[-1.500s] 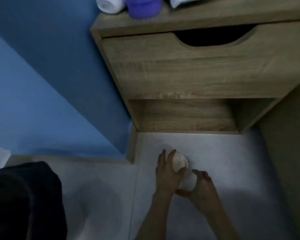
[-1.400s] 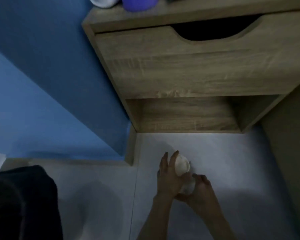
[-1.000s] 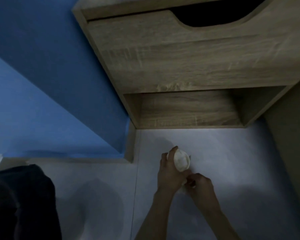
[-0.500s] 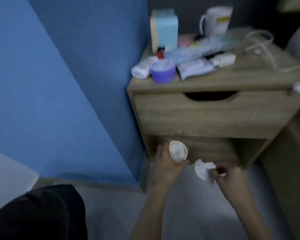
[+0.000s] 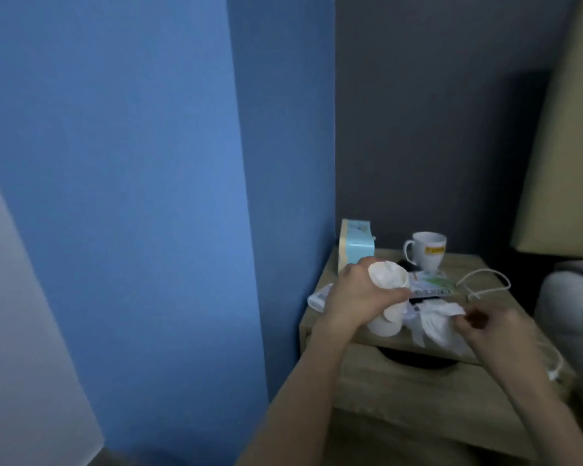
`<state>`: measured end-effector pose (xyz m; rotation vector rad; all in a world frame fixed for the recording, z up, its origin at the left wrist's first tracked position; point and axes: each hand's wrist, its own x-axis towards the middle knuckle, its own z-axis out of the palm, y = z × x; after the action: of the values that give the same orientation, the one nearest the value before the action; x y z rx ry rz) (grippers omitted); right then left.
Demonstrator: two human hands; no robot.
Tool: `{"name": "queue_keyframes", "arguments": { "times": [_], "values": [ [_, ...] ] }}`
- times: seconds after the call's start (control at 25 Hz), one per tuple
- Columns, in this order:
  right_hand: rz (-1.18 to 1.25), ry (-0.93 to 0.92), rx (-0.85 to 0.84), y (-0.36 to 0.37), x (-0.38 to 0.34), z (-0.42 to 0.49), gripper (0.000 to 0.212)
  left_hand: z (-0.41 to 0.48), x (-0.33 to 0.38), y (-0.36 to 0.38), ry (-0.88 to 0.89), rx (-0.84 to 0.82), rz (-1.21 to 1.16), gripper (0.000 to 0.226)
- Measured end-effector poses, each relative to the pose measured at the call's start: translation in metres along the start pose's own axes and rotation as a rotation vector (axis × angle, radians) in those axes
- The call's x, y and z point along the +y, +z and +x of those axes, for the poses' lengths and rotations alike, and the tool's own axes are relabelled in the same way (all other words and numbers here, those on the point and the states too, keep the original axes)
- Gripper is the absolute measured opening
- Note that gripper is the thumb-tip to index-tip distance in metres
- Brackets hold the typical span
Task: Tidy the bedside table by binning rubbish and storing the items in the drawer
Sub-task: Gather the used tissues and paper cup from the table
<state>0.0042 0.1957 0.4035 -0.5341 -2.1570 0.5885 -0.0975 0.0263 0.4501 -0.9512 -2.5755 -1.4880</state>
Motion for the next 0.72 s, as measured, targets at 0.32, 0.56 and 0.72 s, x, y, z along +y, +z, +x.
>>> {"name": "queue_keyframes", "arguments": {
  "times": [0.32, 0.56, 0.72],
  "values": [
    [-0.120, 0.083, -0.013, 0.004, 0.046, 0.039, 0.007, 0.037, 0.006, 0.062, -0.025, -0.107, -0.022, 0.064],
    [-0.151, 0.206, -0.122, 0.018, 0.081, 0.051, 0.019, 0.059, -0.007, 0.107, -0.080, -0.163, -0.034, 0.067],
    [-0.125, 0.263, -0.119, 0.030, 0.094, 0.058, 0.018, 0.073, -0.012, 0.128, -0.113, -0.157, -0.015, 0.079]
  ]
}}
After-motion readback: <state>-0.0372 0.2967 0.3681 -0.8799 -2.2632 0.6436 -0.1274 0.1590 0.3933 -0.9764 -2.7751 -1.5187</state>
